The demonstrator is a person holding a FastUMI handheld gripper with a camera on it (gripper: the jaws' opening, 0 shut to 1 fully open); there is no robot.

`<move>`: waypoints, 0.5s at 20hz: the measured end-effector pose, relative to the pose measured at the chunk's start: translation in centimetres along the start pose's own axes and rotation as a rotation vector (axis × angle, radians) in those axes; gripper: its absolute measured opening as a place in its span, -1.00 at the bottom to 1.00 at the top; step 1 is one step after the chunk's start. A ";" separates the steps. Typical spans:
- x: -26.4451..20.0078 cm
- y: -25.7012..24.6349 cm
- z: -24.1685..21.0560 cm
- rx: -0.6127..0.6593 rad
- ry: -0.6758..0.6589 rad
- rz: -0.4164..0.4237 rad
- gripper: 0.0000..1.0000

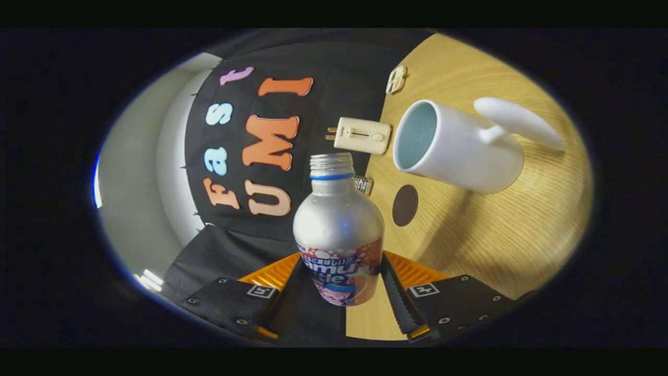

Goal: Take the bottle from table, then pour the juice into the cup, finally place the bottle on the coaster

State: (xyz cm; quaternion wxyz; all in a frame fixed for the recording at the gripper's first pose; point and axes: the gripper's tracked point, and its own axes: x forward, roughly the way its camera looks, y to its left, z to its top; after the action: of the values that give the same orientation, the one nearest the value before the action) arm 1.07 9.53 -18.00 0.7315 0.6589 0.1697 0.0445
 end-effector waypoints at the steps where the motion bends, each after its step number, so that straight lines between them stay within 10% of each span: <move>1: 0.1 0.3 0.2 0.019 0.000 0.009 0.54; 10: 1.0 1.0 0.2 0.167 0.011 0.033 0.54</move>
State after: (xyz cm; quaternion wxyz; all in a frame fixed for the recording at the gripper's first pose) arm 2.19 9.76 -17.17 0.6721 0.7202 0.1660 0.0459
